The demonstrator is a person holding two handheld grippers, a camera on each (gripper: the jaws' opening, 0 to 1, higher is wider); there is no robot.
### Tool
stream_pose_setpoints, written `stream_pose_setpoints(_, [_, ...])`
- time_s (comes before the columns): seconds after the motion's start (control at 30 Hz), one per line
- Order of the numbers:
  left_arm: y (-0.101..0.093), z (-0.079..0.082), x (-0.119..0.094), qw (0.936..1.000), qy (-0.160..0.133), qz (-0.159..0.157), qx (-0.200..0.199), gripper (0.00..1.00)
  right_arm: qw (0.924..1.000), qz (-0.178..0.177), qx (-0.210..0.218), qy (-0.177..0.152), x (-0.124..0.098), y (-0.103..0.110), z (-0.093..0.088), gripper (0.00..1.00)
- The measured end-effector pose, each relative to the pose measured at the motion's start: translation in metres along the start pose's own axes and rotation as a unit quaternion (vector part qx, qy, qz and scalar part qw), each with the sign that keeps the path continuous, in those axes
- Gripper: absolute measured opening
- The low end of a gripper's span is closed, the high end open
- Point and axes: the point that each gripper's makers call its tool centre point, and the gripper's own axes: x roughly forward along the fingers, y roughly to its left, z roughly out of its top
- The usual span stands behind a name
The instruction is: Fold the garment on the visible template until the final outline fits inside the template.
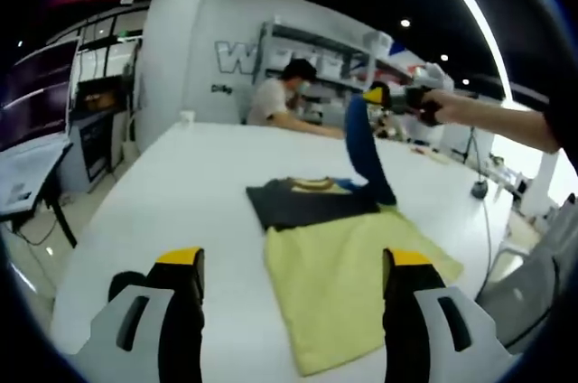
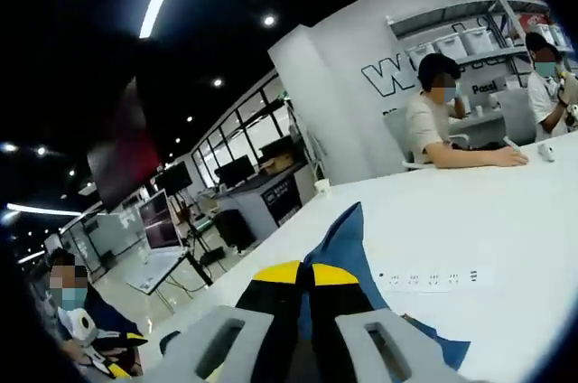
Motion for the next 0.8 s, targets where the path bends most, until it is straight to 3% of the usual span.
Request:
stream_pose_setpoints(0.07, [0.001,-0.002,-0.001,1.0,0.001,0.003,-0.001,0.75,0.9997,-0.001,-0.017,0.018,0.012,0.003,-0.016,0.0])
stream_pose_setpoints(0.13, [0.002,-0.007,0.0,1.0,0.007,0.005,0.0,0.75,0.9967,0.004,-0.054,0.061,0.027,0.01,-0.046,0.0])
stream_pose_setpoints(0.23, [0.007,-0.015,0.003,0.9998,0.016,0.011,-0.005,0.74,0.9949,0.017,-0.058,0.081,0.044,0.024,-0.07,0.0])
stream_pose_setpoints(0.3, [0.007,-0.014,0.003,0.9998,0.016,0.011,-0.007,0.74,0.9876,0.011,-0.107,0.115,0.051,0.026,-0.09,0.0])
stream_pose_setpoints(0.37, [0.006,-0.015,0.003,0.9998,0.017,0.011,-0.007,0.74,0.9824,0.016,-0.127,0.136,0.058,0.031,-0.106,0.0])
stream_pose_setpoints(0.5, [0.008,-0.017,0.003,0.9997,0.023,0.01,0.001,0.74,0.98,0.021,-0.125,0.153,0.076,0.04,-0.131,0.0])
stream_pose_setpoints(0.6, [0.011,-0.02,0.002,0.9994,0.031,0.013,0.006,0.73,0.9794,0.024,-0.099,0.174,0.09,0.044,-0.156,0.0])
stream_pose_setpoints(0.8, [0.02,-0.023,-0.004,0.9992,0.033,0.022,0.003,0.73,0.9694,0.033,-0.113,0.215,0.1,0.058,-0.195,0.0])
